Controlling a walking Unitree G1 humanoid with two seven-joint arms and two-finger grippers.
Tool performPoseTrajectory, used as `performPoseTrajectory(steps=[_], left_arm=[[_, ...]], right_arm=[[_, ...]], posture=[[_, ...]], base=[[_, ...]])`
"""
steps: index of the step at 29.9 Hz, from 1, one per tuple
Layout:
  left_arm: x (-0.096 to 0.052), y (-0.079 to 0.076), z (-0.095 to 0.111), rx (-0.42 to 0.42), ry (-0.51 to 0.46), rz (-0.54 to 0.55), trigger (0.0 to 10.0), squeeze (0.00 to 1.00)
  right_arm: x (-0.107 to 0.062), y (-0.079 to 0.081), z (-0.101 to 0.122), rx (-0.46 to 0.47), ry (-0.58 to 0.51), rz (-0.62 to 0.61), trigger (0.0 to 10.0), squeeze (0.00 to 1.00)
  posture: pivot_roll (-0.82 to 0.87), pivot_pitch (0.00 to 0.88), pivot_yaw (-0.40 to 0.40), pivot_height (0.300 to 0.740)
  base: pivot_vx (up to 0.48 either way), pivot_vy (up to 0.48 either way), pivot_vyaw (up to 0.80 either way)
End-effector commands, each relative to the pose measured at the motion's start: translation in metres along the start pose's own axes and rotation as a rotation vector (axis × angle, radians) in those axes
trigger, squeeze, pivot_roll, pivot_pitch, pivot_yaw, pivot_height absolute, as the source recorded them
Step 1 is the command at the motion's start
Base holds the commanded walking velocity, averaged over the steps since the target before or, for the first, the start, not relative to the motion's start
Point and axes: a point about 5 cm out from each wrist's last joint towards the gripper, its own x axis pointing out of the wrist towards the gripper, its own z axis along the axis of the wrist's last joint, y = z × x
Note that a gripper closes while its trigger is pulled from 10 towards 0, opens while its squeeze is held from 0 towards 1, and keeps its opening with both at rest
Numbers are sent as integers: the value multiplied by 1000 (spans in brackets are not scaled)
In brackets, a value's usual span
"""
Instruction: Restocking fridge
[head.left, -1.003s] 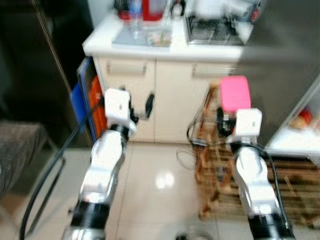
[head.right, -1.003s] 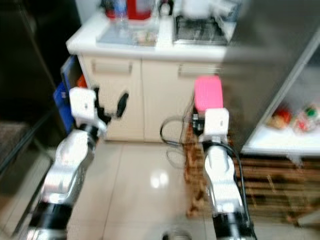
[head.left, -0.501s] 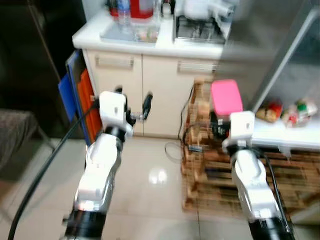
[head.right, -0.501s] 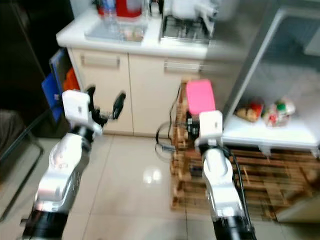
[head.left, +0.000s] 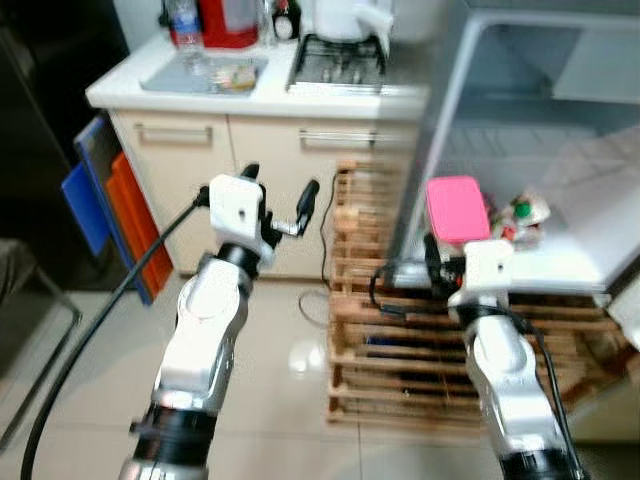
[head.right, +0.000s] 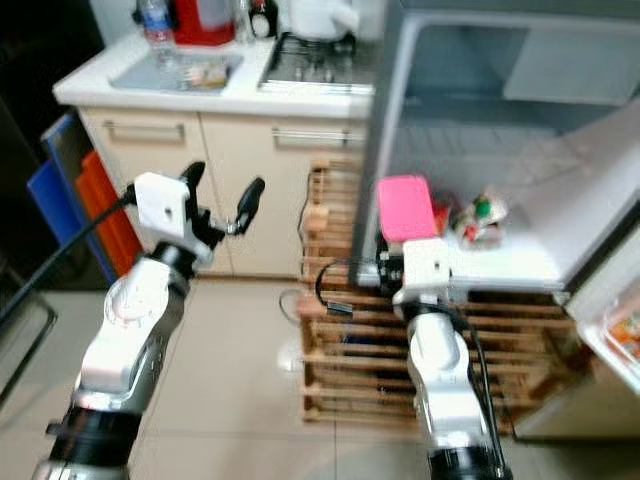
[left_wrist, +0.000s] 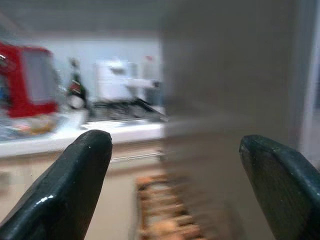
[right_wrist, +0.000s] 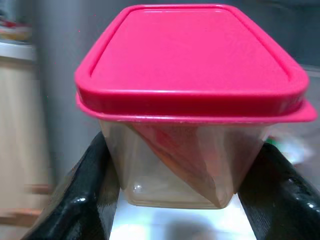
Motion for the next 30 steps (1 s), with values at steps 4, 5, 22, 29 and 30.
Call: performPoseTrajectory(steps=[4, 5, 22, 29, 30], left_arm=[[5, 0, 3, -1, -9, -19, 10000, 0], [5, 1, 2, -1, -5, -18, 10000, 0], [-13, 16, -18, 66, 106, -8, 10000, 0], [-34, 12, -40, 71, 258, -130, 10000, 0], [-37, 6, -42, 71, 270, -186, 10000, 0]], right_arm=[[8, -5, 6, -9, -26, -40, 0, 0], [11, -5, 9, -9, -35, -45, 0, 0], [33, 23, 47, -7, -181, 41, 0, 0], [45, 29, 49, 4, -175, 66, 0, 0], [49, 31, 49, 5, -173, 69, 0, 0]], posture=[[-177, 0, 39, 740], [-173, 0, 41, 740], [-138, 0, 25, 740], [-103, 0, 7, 740], [-100, 0, 6, 740]], base=[[322, -353, 0], [322, -352, 0], [69, -20, 0], [0, 0, 0], [0, 0, 0]])
